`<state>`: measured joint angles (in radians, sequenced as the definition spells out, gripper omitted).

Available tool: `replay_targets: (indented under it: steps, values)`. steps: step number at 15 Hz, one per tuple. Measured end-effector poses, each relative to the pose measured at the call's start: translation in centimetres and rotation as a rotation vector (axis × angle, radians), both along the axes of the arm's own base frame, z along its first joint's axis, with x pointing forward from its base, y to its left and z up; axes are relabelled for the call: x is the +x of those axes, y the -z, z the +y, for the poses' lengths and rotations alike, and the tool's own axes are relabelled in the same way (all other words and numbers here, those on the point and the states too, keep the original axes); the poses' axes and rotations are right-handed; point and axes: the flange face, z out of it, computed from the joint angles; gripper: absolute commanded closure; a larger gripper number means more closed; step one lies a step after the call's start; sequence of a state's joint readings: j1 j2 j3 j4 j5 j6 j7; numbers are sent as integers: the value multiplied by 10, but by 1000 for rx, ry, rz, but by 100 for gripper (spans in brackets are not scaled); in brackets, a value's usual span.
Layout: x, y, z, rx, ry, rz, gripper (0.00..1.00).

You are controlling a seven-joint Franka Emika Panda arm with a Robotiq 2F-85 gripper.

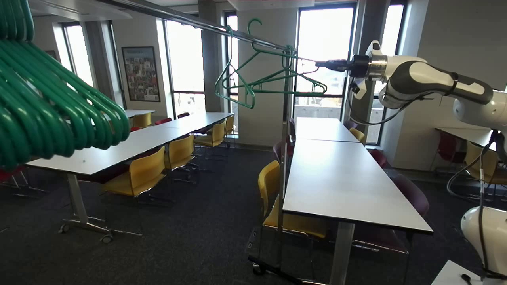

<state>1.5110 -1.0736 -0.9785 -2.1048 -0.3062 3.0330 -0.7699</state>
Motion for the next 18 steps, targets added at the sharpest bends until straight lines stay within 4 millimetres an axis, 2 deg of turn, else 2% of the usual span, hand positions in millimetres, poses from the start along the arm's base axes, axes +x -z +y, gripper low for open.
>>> replay_targets:
  steps: [3,6,9,13,18]
  values:
    - [5,-17,11,-45,20,-13,98]
    - [12,-21,18,-92,31,4,98]
    - [23,-13,19,-155,40,55,98]
    - [34,3,7,-216,72,122,98]
    - [29,23,-13,-265,117,170,98]
